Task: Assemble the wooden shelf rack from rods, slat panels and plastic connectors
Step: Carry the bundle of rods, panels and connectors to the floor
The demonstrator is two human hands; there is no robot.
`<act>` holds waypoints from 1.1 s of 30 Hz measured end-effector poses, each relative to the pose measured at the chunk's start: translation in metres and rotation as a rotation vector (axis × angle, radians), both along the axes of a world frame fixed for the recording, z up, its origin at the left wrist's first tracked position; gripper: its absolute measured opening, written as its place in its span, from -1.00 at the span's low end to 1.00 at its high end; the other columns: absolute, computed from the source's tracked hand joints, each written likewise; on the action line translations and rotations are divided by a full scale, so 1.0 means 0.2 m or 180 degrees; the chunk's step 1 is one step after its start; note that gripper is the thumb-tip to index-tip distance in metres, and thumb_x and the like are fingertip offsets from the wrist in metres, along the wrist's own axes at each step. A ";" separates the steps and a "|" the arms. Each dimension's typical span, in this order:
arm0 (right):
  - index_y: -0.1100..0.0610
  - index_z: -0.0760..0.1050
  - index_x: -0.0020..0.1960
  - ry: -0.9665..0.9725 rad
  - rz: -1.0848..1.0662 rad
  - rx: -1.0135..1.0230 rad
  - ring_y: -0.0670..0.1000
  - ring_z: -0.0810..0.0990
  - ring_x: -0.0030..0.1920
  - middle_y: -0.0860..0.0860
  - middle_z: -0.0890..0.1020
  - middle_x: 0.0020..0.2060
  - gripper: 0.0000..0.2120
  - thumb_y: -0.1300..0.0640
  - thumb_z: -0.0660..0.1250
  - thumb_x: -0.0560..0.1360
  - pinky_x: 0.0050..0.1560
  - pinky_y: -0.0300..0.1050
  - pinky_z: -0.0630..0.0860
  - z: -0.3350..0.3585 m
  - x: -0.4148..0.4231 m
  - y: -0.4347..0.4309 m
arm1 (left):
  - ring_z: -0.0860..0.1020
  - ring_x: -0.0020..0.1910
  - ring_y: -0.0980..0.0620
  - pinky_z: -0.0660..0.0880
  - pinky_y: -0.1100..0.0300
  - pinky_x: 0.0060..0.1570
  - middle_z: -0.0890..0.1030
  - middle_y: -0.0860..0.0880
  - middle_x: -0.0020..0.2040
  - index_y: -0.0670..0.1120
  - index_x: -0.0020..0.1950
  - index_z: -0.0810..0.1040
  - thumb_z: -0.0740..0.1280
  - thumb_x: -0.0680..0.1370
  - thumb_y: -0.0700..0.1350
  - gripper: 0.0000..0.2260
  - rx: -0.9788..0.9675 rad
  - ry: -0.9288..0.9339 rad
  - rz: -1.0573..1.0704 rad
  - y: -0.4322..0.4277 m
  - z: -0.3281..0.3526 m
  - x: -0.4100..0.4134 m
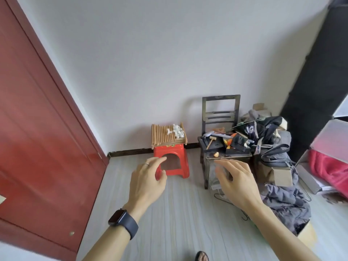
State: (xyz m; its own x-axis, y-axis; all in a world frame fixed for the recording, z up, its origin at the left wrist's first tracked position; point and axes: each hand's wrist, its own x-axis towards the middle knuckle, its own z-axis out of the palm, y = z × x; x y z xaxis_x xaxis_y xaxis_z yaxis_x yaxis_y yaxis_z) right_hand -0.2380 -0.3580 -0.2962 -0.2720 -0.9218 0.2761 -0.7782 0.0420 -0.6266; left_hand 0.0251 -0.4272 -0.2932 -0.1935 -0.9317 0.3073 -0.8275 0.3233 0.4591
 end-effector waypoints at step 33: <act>-0.04 0.31 0.52 -0.0753 -0.0839 0.3114 0.16 0.42 0.38 0.02 0.50 0.40 -0.47 -0.17 0.13 0.59 0.25 0.11 0.50 -1.26 -0.99 -2.70 | 0.46 0.33 0.05 0.43 0.17 0.23 0.52 0.10 0.36 0.12 0.45 0.46 0.25 0.60 -0.05 -0.59 0.1977 -0.0960 -0.1338 -2.91 -1.22 -1.20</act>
